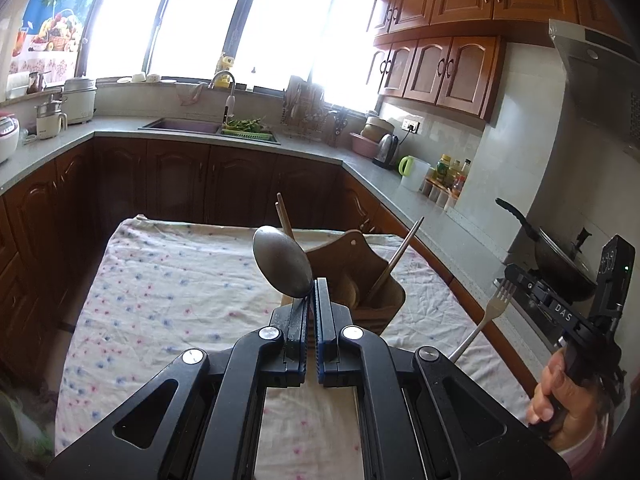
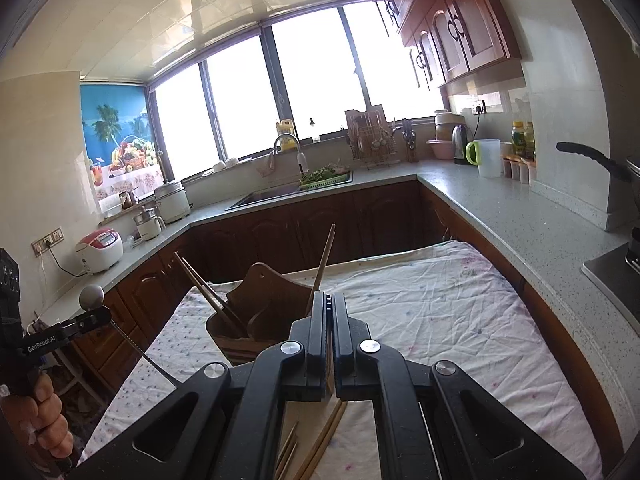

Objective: Organize utensils
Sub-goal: 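Carry the metal spoon with the left gripper over the wooden holder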

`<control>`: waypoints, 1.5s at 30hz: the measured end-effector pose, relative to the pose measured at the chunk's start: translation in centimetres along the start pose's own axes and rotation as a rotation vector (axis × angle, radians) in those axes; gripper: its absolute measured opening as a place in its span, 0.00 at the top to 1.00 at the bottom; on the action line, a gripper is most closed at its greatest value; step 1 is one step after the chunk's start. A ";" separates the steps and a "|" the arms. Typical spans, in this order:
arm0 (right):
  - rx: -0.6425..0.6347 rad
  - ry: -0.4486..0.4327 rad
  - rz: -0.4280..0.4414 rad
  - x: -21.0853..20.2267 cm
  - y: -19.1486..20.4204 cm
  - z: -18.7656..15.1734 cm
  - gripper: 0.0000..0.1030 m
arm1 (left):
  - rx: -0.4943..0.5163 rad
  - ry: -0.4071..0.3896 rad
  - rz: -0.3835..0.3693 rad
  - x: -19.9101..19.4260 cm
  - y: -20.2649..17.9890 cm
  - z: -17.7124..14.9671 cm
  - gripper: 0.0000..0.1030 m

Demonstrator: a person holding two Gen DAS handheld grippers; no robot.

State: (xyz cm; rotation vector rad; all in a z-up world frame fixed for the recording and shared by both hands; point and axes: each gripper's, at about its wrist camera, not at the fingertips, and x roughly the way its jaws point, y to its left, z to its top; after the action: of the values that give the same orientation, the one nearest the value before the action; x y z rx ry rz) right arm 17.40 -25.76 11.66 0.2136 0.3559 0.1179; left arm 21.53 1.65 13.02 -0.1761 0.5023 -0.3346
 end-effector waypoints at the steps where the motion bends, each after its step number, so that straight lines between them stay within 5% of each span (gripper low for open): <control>1: -0.004 -0.010 -0.003 0.3 0.1 0.5 0.98 | 0.005 -0.009 0.002 0.2 -0.1 0.5 0.98; 14: -0.118 -0.117 -0.083 5.7 2.3 5.2 0.98 | 0.018 -0.080 0.051 5.4 0.1 5.3 0.98; 29: -0.177 -0.025 -0.095 11.3 3.7 1.2 0.98 | 0.000 0.051 0.082 12.9 0.4 0.5 0.98; 45: -0.149 0.079 -0.034 13.0 3.4 -0.8 0.97 | 0.026 0.125 0.059 14.8 -0.1 -1.1 0.97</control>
State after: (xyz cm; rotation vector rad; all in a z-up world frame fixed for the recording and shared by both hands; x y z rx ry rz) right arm 28.99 -20.28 7.35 0.0558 0.4271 0.1190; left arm 33.18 -3.78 5.52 -0.1152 0.6251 -0.2954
